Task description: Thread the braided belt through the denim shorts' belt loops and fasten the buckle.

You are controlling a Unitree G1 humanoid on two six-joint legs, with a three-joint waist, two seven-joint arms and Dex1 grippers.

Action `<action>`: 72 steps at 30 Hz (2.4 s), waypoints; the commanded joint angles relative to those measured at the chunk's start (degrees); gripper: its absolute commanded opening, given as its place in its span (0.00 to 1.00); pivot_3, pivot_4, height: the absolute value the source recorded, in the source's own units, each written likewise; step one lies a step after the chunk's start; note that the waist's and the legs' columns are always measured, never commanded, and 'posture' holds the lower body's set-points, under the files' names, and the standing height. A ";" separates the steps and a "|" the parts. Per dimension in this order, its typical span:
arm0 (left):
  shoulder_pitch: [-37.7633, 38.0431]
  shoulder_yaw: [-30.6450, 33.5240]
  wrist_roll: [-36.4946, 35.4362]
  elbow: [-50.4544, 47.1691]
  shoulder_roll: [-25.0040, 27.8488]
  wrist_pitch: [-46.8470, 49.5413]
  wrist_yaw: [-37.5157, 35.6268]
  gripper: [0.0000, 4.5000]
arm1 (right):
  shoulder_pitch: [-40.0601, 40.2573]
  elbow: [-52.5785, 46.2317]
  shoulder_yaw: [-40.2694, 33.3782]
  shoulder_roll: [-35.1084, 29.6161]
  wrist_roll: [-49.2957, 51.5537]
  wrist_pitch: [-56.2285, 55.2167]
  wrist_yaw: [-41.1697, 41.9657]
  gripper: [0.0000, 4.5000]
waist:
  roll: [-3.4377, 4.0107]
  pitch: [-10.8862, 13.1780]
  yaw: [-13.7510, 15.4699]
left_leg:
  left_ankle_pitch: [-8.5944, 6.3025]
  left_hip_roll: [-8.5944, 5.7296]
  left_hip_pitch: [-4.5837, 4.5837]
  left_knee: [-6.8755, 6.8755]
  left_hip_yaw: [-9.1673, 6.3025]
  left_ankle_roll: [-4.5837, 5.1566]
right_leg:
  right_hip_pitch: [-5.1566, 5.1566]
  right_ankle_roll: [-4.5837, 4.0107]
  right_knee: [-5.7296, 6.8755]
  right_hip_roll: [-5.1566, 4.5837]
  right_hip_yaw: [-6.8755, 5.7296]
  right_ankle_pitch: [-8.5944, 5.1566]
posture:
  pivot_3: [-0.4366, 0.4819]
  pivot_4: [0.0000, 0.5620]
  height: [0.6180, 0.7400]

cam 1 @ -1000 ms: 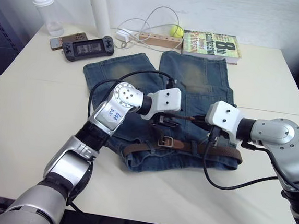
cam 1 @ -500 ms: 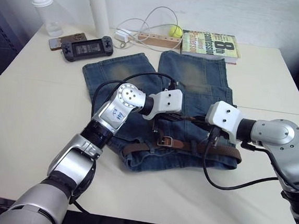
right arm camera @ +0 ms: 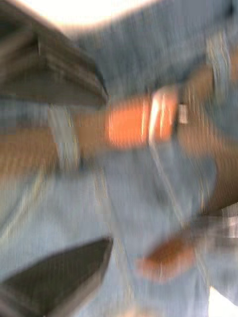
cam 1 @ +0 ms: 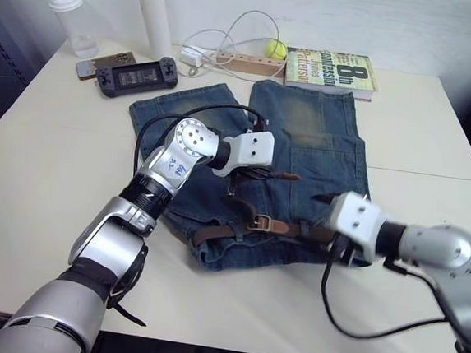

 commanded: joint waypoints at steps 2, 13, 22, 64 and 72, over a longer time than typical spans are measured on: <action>-3.04 -0.93 2.06 3.79 -0.95 -6.17 -0.47 0.00 | 2.58 -1.45 4.75 1.08 -8.76 -6.99 -5.39 0.95 | 0.00 0.00 0.00 | 0.00 -0.07 0.01 0.04 0.00 0.01 | -0.01 0.00 0.08 -0.03 0.02 0.00 | 0.48 0.27 0.96; -3.72 -1.97 5.23 7.25 0.68 -22.05 -1.68 0.00 | 2.20 7.52 8.60 4.41 -20.30 -16.43 -11.44 0.95 | -0.02 -0.01 -0.16 | 0.01 -0.08 0.05 0.06 0.04 0.03 | -0.05 0.00 0.18 -0.02 0.07 0.00 | 0.48 0.27 0.96; -5.82 -2.01 6.48 17.07 4.22 -43.79 -3.04 0.00 | 4.28 8.48 8.63 8.77 -21.87 -21.65 -12.95 0.38 | -0.02 -0.01 -0.18 | 0.01 -0.09 0.07 0.08 0.10 0.03 | -0.10 0.00 0.26 -0.01 0.06 0.00 | 0.48 0.27 0.96; -9.99 -3.84 9.31 20.11 2.27 -35.86 -9.81 0.00 | 3.05 6.80 7.64 20.62 -28.27 -15.31 -19.63 0.00 | -0.10 -0.05 -0.45 | 0.04 -0.17 0.11 0.15 0.22 0.08 | -0.18 0.00 0.53 0.07 0.19 0.00 | 0.48 0.27 0.96; -6.13 -3.19 3.74 1.64 1.17 -18.79 -20.28 0.00 | 2.75 6.36 8.48 20.68 -28.88 -14.73 -18.64 0.00 | -0.11 -0.06 -0.96 | 0.04 -0.20 0.10 0.16 0.23 0.11 | -0.22 0.00 0.59 0.05 0.35 0.00 | 0.48 0.27 0.96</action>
